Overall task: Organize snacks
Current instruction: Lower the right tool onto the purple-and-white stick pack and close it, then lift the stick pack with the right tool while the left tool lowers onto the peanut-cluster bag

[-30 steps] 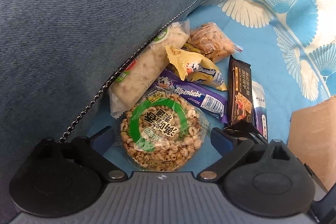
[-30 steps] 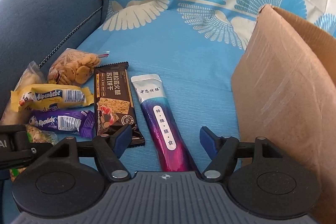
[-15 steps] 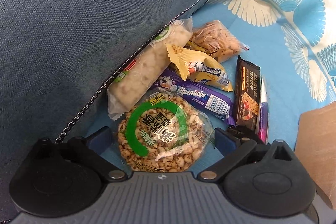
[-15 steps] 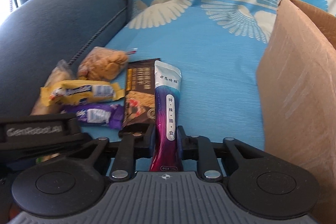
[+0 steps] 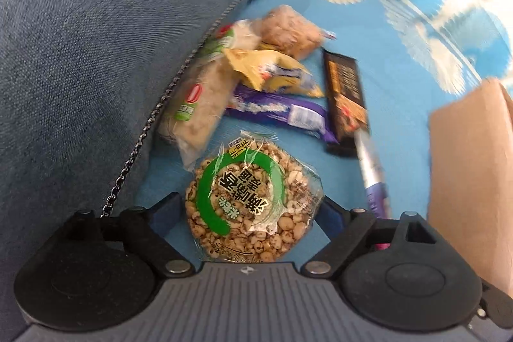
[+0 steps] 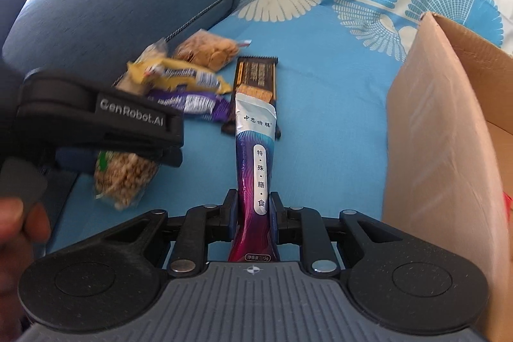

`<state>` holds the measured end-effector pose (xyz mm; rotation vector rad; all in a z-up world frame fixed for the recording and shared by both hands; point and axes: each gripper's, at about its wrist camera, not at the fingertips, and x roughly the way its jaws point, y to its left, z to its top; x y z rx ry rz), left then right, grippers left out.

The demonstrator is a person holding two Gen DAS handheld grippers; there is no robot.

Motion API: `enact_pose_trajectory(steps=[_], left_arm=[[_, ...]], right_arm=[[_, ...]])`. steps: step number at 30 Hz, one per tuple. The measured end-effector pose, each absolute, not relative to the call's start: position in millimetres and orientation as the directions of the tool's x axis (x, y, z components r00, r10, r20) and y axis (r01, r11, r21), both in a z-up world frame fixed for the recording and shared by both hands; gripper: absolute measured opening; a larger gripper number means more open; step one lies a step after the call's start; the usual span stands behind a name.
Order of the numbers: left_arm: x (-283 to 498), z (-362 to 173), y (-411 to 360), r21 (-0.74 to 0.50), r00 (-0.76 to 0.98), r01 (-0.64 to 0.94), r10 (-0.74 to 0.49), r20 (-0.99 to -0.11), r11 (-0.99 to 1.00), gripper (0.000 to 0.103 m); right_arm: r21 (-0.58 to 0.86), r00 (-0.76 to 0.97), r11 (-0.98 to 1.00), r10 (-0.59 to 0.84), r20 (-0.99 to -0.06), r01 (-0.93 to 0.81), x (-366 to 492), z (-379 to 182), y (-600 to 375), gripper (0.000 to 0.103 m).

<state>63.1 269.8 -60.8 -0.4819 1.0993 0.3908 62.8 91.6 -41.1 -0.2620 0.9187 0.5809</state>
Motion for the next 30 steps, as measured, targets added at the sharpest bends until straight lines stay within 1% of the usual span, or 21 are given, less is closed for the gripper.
enact_pose_trajectory(steps=[3,4,7,10,14,17,22,25,27,28,30], left_arm=[[59,-59,267,-0.176,0.415,-0.472,0.041,-0.909,0.864,0.089],[59,-60,266,-0.18,0.41,-0.454,0.026,-0.912,0.872,0.09],[59,-61,263,-0.176,0.407,-0.423,0.012,-0.913,0.889,0.09],[59,-62,263,-0.187,0.411,-0.429,0.007,-0.912,0.884,0.091],[62,-63,259,-0.172,0.399,-0.434,0.018,-0.917,0.884,0.095],[67,-65,255,-0.144,0.381,-0.429,0.034,-0.924,0.892,0.099],[74,-68,252,-0.122,0.37,-0.436,0.054,-0.927,0.892,0.101],[76,-69,250,-0.102,0.361,-0.433,0.069,-0.93,0.896,0.102],[78,-70,248,-0.087,0.353,-0.43,0.079,-0.932,0.899,0.102],[78,-70,247,-0.082,0.352,-0.429,0.083,-0.932,0.899,0.102],[78,-70,247,-0.081,0.354,-0.429,0.085,-0.931,0.9,0.102]], right_arm=[[0.06,0.368,0.798,0.341,-0.865,-0.599,56,-51,90,0.023],[0.05,0.363,0.795,0.331,-0.871,-0.605,53,-52,91,0.027],[0.044,0.37,0.778,0.346,-0.862,-0.627,50,-47,92,0.03],[0.067,0.374,0.797,0.354,-0.857,-0.601,54,-45,90,0.04],[0.076,0.369,0.806,0.349,-0.861,-0.586,59,-49,93,0.042],[0.051,0.377,0.797,0.34,-0.862,-0.602,58,-51,97,0.044],[0.042,0.379,0.789,0.34,-0.861,-0.612,60,-52,100,0.043],[0.048,0.383,0.792,0.346,-0.856,-0.609,61,-51,99,0.03],[0.048,0.397,0.806,0.342,-0.852,-0.59,62,-49,98,0.028],[0.047,0.409,0.815,0.338,-0.848,-0.578,64,-48,97,0.024],[0.047,0.432,0.832,0.335,-0.837,-0.553,65,-45,93,0.024]])
